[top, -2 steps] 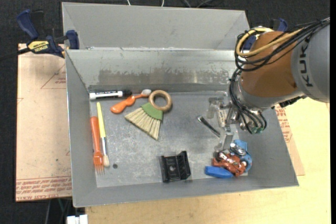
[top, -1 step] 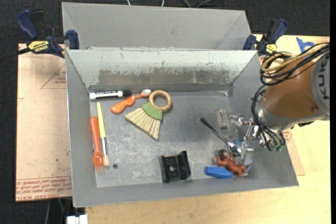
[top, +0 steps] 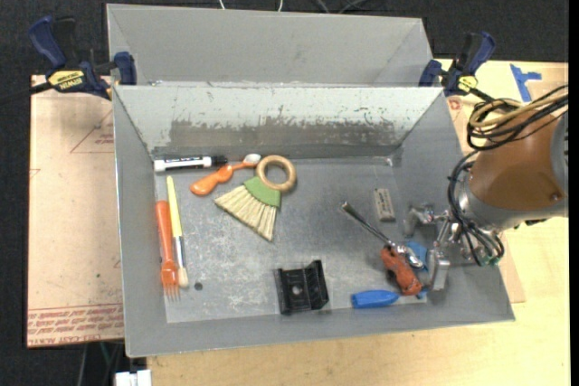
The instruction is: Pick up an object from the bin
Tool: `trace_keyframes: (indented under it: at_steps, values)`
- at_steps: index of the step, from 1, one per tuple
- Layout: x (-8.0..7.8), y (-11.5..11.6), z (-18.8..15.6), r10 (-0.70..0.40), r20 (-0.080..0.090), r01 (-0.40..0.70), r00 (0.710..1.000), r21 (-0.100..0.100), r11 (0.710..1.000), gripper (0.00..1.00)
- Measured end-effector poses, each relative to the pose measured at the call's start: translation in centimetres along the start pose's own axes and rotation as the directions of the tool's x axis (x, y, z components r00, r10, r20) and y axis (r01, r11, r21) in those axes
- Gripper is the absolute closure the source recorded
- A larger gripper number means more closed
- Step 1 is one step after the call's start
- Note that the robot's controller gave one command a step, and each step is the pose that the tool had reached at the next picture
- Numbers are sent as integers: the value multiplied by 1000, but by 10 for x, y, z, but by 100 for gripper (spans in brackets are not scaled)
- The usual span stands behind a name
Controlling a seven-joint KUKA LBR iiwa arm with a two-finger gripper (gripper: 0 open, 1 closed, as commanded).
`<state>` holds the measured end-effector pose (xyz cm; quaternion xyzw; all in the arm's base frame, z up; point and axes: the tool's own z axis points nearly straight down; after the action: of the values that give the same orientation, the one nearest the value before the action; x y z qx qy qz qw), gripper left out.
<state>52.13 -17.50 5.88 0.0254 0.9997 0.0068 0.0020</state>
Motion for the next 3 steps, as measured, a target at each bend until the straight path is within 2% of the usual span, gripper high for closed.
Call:
trace_keyframes:
  at_steps: [1,2,3]
  values:
    - [-15,65,-11,1,3,-1,1000,9,1000,0]
    - [4,50,-10,131,0,-131,991,7,991,0]
    - [-3,114,-11,-1,6,1,1000,7,1000,100]
